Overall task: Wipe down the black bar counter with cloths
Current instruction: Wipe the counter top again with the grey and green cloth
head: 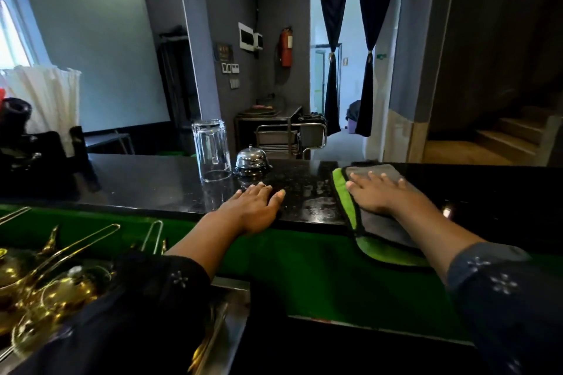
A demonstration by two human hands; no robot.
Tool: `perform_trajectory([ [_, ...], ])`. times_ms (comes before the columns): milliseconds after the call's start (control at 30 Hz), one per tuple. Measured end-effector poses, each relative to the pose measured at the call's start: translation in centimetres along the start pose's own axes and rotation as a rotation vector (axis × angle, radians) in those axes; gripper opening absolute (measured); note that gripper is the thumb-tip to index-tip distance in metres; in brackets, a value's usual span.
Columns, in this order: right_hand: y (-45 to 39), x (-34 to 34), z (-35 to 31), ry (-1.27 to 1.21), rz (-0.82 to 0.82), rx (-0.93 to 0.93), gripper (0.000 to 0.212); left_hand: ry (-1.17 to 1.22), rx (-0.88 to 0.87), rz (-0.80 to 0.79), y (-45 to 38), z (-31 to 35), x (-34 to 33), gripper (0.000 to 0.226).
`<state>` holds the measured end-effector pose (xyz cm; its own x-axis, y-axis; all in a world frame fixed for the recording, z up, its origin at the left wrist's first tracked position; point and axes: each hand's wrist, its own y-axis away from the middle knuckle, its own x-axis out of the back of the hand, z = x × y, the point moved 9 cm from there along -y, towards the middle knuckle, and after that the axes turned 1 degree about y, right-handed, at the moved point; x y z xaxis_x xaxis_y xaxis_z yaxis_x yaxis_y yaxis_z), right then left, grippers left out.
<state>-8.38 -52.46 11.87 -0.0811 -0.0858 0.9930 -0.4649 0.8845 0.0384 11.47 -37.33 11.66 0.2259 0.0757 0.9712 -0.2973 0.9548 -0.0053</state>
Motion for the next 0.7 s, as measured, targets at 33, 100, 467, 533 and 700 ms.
perform_trajectory([
  [33, -0.1, 0.0, -1.6, 0.005, 0.003, 0.011, 0.06, 0.011, -0.005, 0.008, -0.1, -0.2, 0.2, 0.069],
  [100, 0.9, -0.4, -4.9, 0.005, -0.003, 0.116, 0.059, 0.02, -0.015, 0.027, -0.4, -0.7, 0.8, 0.068],
  [467, -0.5, -0.1, -2.3, 0.022, -0.017, 0.09, 0.057, 0.01, -0.03, 0.132, -1.5, -2.5, 0.8, 0.068],
  [533, -2.8, -0.3, -4.2, 0.025, 0.002, 0.055, 0.059, 0.042, -0.034, 0.137, -1.5, -2.6, 0.8, 0.069],
  [700, -3.9, -1.4, -15.6, 0.053, 0.01, 0.192, 0.061, 0.127, -0.027, 0.159, -1.3, -2.7, 1.0, 0.069],
])
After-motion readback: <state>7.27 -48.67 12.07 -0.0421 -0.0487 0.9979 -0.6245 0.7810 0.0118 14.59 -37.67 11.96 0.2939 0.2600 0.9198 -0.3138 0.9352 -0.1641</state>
